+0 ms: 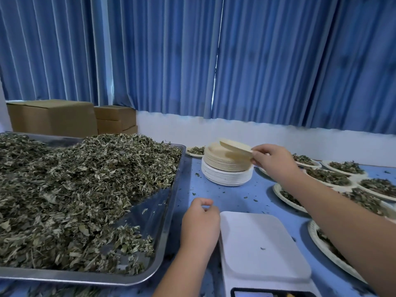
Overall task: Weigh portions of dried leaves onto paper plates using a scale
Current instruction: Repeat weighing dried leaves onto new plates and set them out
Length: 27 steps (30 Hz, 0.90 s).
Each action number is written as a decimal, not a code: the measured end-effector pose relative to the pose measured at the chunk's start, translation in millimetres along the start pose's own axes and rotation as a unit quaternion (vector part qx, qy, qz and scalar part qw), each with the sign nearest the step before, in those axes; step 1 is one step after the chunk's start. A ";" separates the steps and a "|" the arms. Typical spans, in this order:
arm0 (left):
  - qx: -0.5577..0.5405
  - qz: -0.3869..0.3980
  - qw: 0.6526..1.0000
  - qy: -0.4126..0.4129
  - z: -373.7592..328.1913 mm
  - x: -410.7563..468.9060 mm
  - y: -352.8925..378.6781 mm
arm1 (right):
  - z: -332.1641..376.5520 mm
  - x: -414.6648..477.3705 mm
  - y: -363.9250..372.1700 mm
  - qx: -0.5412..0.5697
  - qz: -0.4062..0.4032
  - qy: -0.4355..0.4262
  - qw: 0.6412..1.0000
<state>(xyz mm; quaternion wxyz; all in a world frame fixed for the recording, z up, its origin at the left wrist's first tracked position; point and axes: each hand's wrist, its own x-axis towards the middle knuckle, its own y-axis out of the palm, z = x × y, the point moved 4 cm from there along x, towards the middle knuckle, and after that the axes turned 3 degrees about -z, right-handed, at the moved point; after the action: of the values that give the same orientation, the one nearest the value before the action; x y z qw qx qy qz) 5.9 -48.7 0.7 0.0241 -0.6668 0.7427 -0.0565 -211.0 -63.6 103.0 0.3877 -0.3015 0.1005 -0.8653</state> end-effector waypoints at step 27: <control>0.023 0.022 0.999 0.006 -20.1 -28.2 -14.8 | -35.7 -150.1 -70.6 0.045 0.125 0.006 0.991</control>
<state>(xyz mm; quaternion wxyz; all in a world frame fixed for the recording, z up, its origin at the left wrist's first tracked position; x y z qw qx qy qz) 21.3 -21.2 21.2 0.0362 -0.6496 0.7555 -0.0773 -197.8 92.0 36.6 0.5051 -0.2640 0.1003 -0.8156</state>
